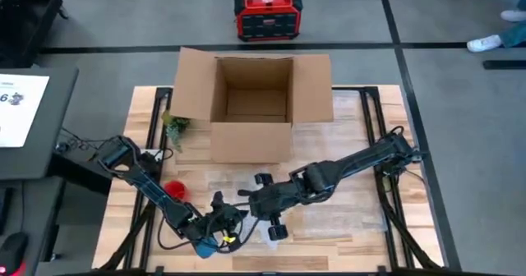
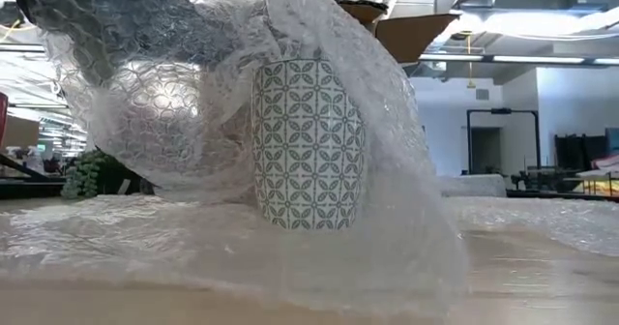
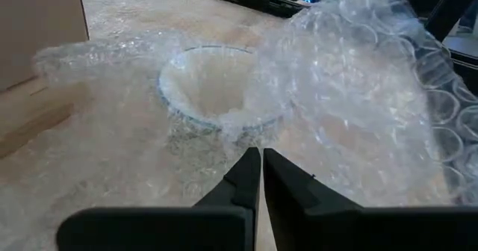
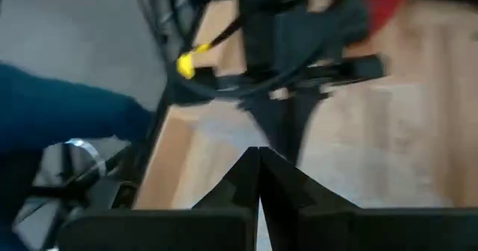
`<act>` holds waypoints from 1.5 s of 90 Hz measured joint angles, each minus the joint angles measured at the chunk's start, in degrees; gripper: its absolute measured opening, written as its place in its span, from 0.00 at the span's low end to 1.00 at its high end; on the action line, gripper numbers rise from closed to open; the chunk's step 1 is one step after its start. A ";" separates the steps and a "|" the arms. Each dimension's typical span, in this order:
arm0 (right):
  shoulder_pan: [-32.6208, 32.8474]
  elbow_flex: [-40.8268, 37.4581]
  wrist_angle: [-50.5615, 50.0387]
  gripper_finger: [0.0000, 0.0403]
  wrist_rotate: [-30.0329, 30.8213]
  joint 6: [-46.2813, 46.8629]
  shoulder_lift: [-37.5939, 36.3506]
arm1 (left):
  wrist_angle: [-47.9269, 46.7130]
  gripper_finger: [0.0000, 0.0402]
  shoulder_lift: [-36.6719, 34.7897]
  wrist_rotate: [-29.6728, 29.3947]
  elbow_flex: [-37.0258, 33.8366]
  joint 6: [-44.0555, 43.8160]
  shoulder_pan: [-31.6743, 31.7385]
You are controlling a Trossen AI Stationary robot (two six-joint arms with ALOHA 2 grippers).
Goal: Wrap mug
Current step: Pack the white mug with the bubble wrap
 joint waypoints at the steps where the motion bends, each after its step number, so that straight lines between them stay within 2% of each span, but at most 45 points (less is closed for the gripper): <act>1: -0.12 -0.24 -0.08 0.00 -0.03 0.11 0.25 | -0.01 0.00 0.00 -0.01 0.01 0.00 0.00; 33: -3.10 -2.41 -7.33 0.00 2.72 5.16 5.64 | 0.21 0.00 -0.02 -0.03 0.02 0.00 0.02; 82: -4.63 -1.80 -9.05 0.00 2.17 5.86 15.55 | -1.78 0.00 -2.03 0.49 0.74 0.82 -1.81; 102: -4.40 -2.47 -8.86 0.00 1.80 5.99 11.17 | -6.29 0.00 -5.70 0.54 0.76 -1.58 -3.75; 125: -3.08 -2.30 -11.38 0.00 3.05 6.56 2.26 | -8.22 0.00 -5.68 0.52 0.76 -3.55 -3.93; 135: -2.17 -2.44 -11.75 0.00 6.34 7.62 0.46 | -8.92 0.00 -5.64 0.52 0.76 -4.10 -3.93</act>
